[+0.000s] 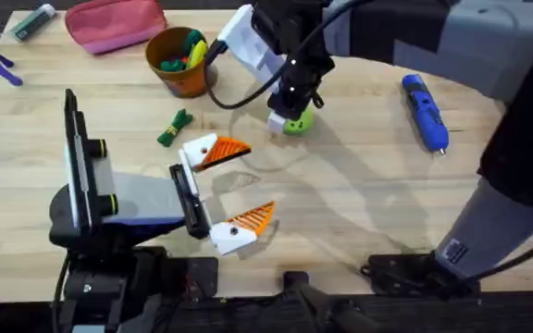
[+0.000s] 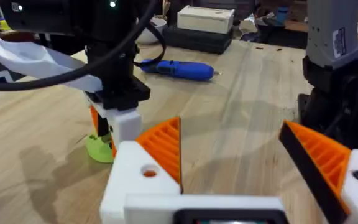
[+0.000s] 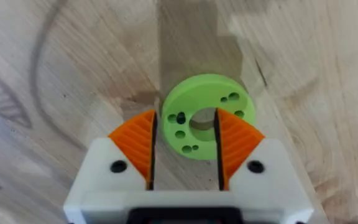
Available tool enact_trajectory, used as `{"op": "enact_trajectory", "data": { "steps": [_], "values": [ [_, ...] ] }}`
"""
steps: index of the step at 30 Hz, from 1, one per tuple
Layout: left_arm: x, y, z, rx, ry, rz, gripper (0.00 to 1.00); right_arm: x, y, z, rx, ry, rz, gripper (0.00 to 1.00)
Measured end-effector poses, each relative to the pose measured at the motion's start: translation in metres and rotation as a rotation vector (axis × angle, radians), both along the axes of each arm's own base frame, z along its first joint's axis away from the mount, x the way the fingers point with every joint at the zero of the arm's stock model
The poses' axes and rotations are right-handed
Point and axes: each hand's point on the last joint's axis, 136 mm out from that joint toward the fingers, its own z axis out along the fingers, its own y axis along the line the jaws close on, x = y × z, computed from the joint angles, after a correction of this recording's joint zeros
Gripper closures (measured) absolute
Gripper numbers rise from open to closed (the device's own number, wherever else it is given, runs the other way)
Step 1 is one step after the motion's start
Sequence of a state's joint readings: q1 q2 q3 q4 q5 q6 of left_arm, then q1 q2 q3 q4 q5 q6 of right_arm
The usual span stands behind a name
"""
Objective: Pick up the gripper from the table and insert it into the empty holder that is missing its gripper. Then pick up a screw, insert it into the mounting hole, and use the screwdriver to tighten it. Finally, clean up the table by picking up the vegetable and placing it into the bucket.
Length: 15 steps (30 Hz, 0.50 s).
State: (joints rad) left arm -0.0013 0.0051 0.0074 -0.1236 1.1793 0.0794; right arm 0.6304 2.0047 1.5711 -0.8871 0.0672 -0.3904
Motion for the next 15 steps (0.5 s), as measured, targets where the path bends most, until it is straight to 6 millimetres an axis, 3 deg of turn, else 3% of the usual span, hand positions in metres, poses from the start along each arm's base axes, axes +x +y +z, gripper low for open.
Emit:
{"op": "enact_trajectory", "data": {
  "steps": [15],
  "values": [
    [0.0000,0.0000,0.0000,0.000,0.000,0.000,0.016,-0.0004,-0.0003,-0.0062,-0.009,0.012,0.000,0.567]
  ]
}}
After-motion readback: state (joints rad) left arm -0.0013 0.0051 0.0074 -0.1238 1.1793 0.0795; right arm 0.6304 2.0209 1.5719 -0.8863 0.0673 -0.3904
